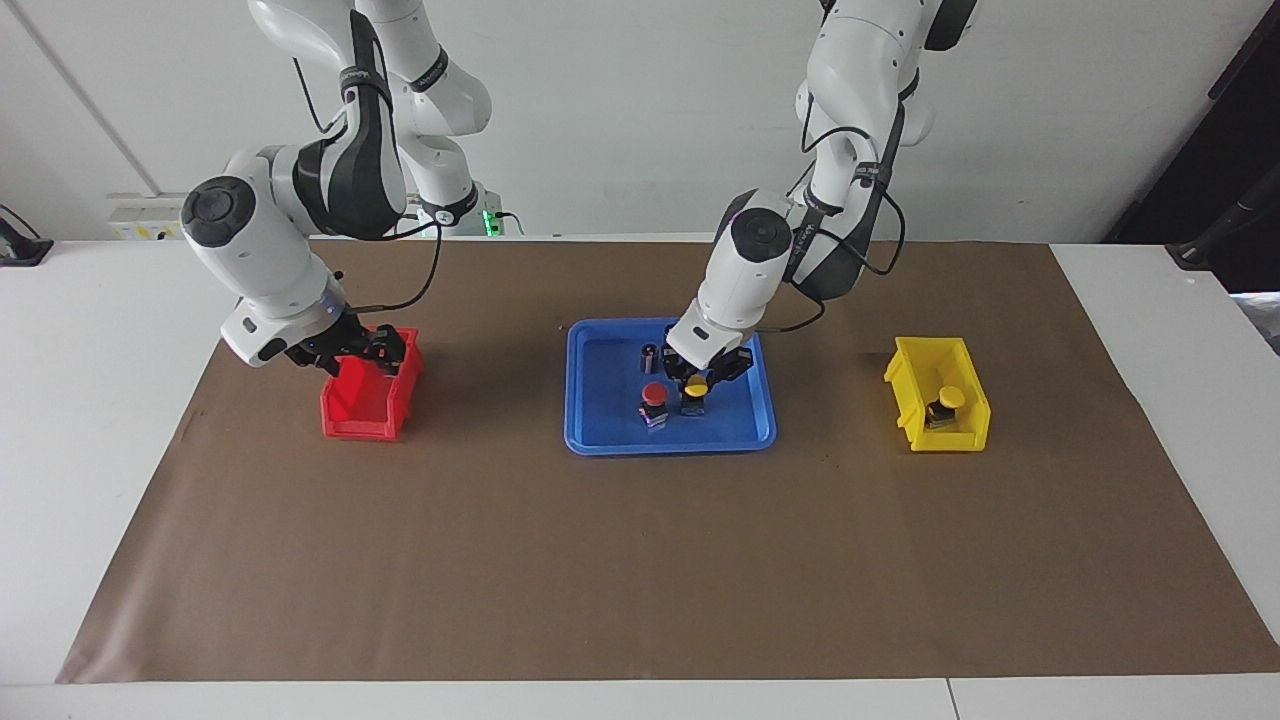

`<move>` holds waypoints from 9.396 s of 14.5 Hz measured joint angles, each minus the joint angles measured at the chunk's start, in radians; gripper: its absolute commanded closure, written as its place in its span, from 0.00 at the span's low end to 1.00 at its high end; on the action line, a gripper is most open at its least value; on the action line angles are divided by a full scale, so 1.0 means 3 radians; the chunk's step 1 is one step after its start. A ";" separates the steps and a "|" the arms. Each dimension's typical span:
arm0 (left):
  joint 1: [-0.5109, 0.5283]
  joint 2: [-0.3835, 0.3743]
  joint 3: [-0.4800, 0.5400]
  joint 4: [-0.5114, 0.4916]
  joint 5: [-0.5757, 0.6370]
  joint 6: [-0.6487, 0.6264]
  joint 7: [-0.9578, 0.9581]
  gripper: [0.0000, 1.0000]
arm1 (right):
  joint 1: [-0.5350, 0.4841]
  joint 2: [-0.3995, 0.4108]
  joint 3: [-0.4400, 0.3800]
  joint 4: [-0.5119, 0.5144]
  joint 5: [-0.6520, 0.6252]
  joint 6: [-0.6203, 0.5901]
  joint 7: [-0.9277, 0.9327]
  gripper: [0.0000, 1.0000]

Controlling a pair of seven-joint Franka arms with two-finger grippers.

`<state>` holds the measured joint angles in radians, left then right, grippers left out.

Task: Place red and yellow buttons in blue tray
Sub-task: 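Place the yellow button in the tray while the right gripper grasps red, then grasp the second yellow button with the left gripper while the right lifts red, then place the second red button in the tray with the right gripper, then carry the second yellow button into the tray and release with the left gripper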

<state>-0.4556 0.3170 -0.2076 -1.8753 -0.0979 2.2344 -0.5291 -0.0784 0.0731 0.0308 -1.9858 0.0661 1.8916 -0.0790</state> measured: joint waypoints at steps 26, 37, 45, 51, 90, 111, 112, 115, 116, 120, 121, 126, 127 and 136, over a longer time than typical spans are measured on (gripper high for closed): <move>-0.0001 0.0075 0.0044 0.0062 0.0123 -0.0127 -0.0122 0.40 | -0.0195 -0.0495 0.0042 -0.1177 0.0063 0.0789 -0.0801 0.34; 0.0008 -0.0495 0.0061 0.0554 -0.0004 -0.1330 -0.0258 0.01 | -0.0202 -0.0502 0.0033 -0.1211 0.0063 0.0789 -0.0864 0.42; 0.1573 -0.1193 0.0138 0.0459 0.0035 -0.1877 0.1258 0.01 | -0.0202 -0.0523 0.0033 -0.1273 0.0063 0.0789 -0.0921 0.63; 0.2086 -0.1206 0.0100 0.0365 0.0242 -0.1756 0.1776 0.03 | -0.0203 -0.0528 0.0032 -0.1277 0.0063 0.0789 -0.0924 0.76; 0.2091 -0.0635 0.0065 -0.0764 0.0406 -0.0044 0.1772 0.82 | 0.1837 0.0813 0.0086 0.0418 0.0100 0.0965 0.1901 0.20; 0.0795 -0.0818 -0.0009 0.0072 0.0330 -0.1157 0.0589 0.82 | 0.0068 -0.0271 -0.0017 0.1241 -0.0504 -0.1200 0.0703 0.00; 0.0699 -0.0764 -0.0009 0.0074 0.0318 -0.1086 0.0513 0.82 | -0.0016 -0.0268 -0.0017 0.1234 -0.0512 -0.1222 0.0570 0.00; 0.0522 -0.0569 -0.0008 0.0076 0.0304 -0.0847 0.0459 0.82 | -0.0144 -0.0267 -0.0223 0.1210 -0.0435 -0.1251 0.0275 0.00; 0.0489 -0.0520 -0.0007 0.0078 0.0302 -0.0808 0.0456 0.82 | -0.0156 -0.0267 -0.0282 0.1209 -0.0405 -0.1326 0.0239 0.00; 0.0450 -0.0400 -0.0007 0.0082 0.0302 -0.0721 0.0453 0.82 | -0.0149 -0.0267 -0.0304 0.1207 -0.0390 -0.1428 0.0230 0.00; 0.0450 -0.0370 -0.0006 0.0082 0.0302 -0.0695 0.0454 0.82 | -0.0149 -0.0267 -0.0304 0.1207 -0.0390 -0.1360 0.0230 0.00; 0.0354 -0.0138 -0.0006 0.0070 0.0302 -0.0476 0.0452 0.82 | -0.0149 -0.0270 -0.0286 0.1208 -0.0390 -0.1218 0.0193 0.00; 0.0345 -0.0085 -0.0006 0.0063 0.0302 -0.0412 0.0452 0.82 | -0.0149 -0.0272 -0.0276 0.1209 -0.0390 -0.1214 0.0165 0.00; 0.0343 -0.0008 -0.0005 0.0066 0.0301 -0.0325 0.0427 0.62 | -0.0144 -0.0289 -0.0264 0.1208 -0.0390 -0.1212 0.0142 0.00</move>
<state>-0.3527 0.3145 -0.2090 -1.8555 -0.0076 2.1370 -0.4011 -0.1216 -0.0136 -0.0483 -1.6235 -0.0509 1.5281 -0.0365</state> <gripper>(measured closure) 0.590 0.000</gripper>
